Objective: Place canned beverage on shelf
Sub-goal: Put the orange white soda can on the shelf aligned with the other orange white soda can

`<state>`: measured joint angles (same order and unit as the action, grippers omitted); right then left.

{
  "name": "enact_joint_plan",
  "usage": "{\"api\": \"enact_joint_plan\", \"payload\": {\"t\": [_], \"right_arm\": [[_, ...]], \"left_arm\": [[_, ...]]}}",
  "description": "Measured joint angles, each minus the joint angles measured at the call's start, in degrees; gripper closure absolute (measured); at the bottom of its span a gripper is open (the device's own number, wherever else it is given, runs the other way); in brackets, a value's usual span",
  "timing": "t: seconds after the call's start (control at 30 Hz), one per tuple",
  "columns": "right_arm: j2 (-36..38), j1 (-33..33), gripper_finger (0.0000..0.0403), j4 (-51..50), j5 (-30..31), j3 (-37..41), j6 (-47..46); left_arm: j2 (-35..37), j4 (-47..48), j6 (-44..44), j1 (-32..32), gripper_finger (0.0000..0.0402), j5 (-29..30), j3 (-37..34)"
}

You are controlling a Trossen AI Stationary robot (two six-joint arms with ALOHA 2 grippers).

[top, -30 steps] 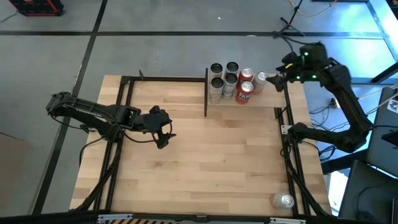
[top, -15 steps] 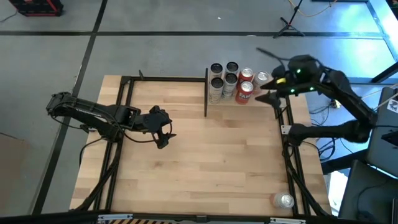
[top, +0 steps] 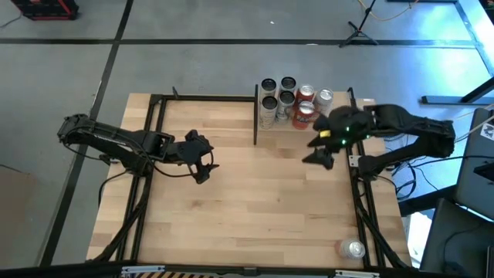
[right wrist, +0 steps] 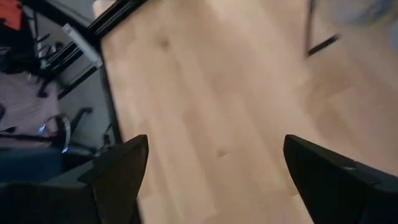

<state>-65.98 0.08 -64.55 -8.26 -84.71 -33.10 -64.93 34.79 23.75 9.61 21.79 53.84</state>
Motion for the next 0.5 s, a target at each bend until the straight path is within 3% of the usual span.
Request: {"api": "enact_joint_plan", "payload": {"t": [0.3, 0.5], "right_arm": [[-0.6, 15.4, 0.0043, -2.1, 6.2, 0.0, -17.0], [-0.9, 26.0, 0.0043, -10.1, 8.1, 0.1, -26.9]], "left_arm": [[0.0, -2.6, -0.4, 2.4, 0.0072, -0.4, 0.0], [0.0, -8.3, -0.4, 3.8, 0.0072, 0.0, 0.0]]}}
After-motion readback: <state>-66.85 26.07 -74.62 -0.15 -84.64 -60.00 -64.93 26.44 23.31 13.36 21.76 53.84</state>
